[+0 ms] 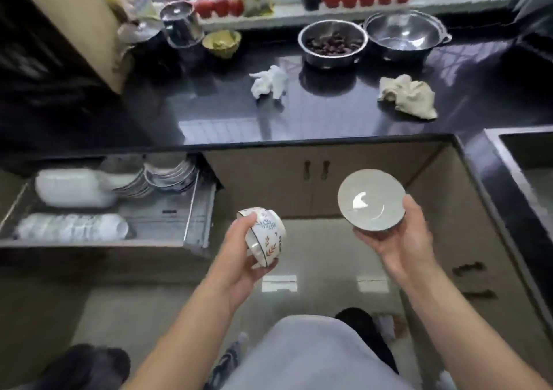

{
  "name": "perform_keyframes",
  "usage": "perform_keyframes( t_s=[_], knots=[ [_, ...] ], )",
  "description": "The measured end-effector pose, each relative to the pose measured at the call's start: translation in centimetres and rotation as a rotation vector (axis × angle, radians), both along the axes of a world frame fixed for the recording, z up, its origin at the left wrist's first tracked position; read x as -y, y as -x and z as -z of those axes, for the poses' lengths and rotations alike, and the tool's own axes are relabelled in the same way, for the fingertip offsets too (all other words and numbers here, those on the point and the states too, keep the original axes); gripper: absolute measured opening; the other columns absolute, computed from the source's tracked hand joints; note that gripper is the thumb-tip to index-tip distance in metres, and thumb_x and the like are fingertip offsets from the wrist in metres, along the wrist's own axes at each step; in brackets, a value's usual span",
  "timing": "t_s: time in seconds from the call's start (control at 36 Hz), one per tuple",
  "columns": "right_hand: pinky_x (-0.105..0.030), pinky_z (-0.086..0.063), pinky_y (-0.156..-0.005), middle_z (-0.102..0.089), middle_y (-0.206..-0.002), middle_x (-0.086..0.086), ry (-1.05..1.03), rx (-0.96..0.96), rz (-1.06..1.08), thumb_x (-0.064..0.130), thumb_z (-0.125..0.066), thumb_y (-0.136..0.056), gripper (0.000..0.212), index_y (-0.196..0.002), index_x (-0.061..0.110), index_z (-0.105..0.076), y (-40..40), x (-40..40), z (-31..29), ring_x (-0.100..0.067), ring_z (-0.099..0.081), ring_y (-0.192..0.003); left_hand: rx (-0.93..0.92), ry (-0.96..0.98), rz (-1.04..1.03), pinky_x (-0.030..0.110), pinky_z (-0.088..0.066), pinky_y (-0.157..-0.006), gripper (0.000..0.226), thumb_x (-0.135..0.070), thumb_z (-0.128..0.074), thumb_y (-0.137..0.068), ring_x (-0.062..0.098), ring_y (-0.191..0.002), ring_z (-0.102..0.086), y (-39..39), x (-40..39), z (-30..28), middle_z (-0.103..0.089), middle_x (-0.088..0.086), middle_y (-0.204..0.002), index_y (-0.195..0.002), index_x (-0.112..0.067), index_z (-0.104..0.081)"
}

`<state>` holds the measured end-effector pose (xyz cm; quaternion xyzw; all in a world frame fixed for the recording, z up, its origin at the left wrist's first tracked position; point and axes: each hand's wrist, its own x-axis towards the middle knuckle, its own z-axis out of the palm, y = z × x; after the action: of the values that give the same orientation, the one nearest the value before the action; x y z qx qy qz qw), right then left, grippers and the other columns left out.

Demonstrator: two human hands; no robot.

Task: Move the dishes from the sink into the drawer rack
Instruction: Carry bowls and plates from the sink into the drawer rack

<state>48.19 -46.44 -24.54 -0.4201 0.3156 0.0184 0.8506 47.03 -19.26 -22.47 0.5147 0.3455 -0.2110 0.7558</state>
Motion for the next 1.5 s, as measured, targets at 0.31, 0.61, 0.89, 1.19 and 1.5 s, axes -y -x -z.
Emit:
perform_keyframes(
  t_s=[0.31, 0.61, 0.89, 1.19, 1.5],
  knots=[
    [-0.041, -0.062, -0.069, -0.061, -0.133, -0.018, 0.062, -0.200, -0.405, 0.054, -0.049, -0.097, 0.056, -0.142, 0.019, -0.052, 3.0, -29.6, 1.3, -0.046, -0.073, -0.096, -0.055, 0.042, -0.629, 0.033, -0.056, -0.060, 0.051, -0.045, -0.067, -0.087, 0.024, -0.073, -0.066, 13.8, -27.7, -1.2, -0.070, 0.009, -0.103, -0.132, -0.021, -0.063],
    [-0.036, -0.058, -0.068, -0.064, -0.129, -0.015, 0.206, -0.229, -0.542, 0.058, -0.047, -0.101, 0.059, -0.143, 0.016, -0.050, -1.8, -42.7, 3.1, -0.040, -0.076, -0.084, -0.096, 0.187, -0.812, 0.049, -0.052, -0.096, 0.029, -0.045, -0.066, -0.090, 0.035, -0.104, -0.061, 12.3, -36.5, 1.9, -0.065, 0.018, -0.116, -0.107, -0.023, -0.073],
    [-0.040, -0.060, -0.071, -0.063, -0.129, -0.019, 0.353, -0.390, -0.628, 0.055, -0.057, -0.098, 0.050, -0.122, 0.011, -0.057, -11.6, -51.5, 8.8, -0.038, -0.075, -0.084, -0.101, 0.043, -0.751, 0.045, -0.051, -0.087, 0.038, -0.046, -0.058, -0.095, 0.034, -0.107, -0.061, 2.3, -49.0, 4.2, -0.069, 0.017, -0.123, -0.122, -0.022, -0.069],
    [-0.034, -0.063, -0.067, -0.061, -0.108, -0.001, 0.457, -0.513, -0.843, 0.061, -0.062, -0.093, 0.040, -0.099, 0.022, -0.061, -16.2, -62.9, 14.1, -0.029, -0.068, -0.079, -0.159, -0.139, -0.588, 0.042, -0.059, -0.079, 0.050, -0.046, -0.065, -0.093, 0.035, -0.119, -0.062, -7.4, -59.3, 9.6, -0.064, 0.013, -0.132, -0.137, -0.024, -0.056],
    [-0.050, -0.060, -0.092, -0.067, -0.087, -0.012, 0.569, -0.772, -0.706, 0.057, -0.074, -0.085, 0.048, -0.094, 0.010, -0.064, -15.1, -68.3, 20.8, -0.033, -0.072, -0.081, -0.119, -0.466, 0.029, 0.046, -0.039, -0.115, 0.100, -0.070, -0.078, -0.062, 0.010, -0.136, -0.050, -15.0, -67.9, 20.4, -0.050, -0.020, -0.150, -0.149, -0.054, -0.031]
  ],
)
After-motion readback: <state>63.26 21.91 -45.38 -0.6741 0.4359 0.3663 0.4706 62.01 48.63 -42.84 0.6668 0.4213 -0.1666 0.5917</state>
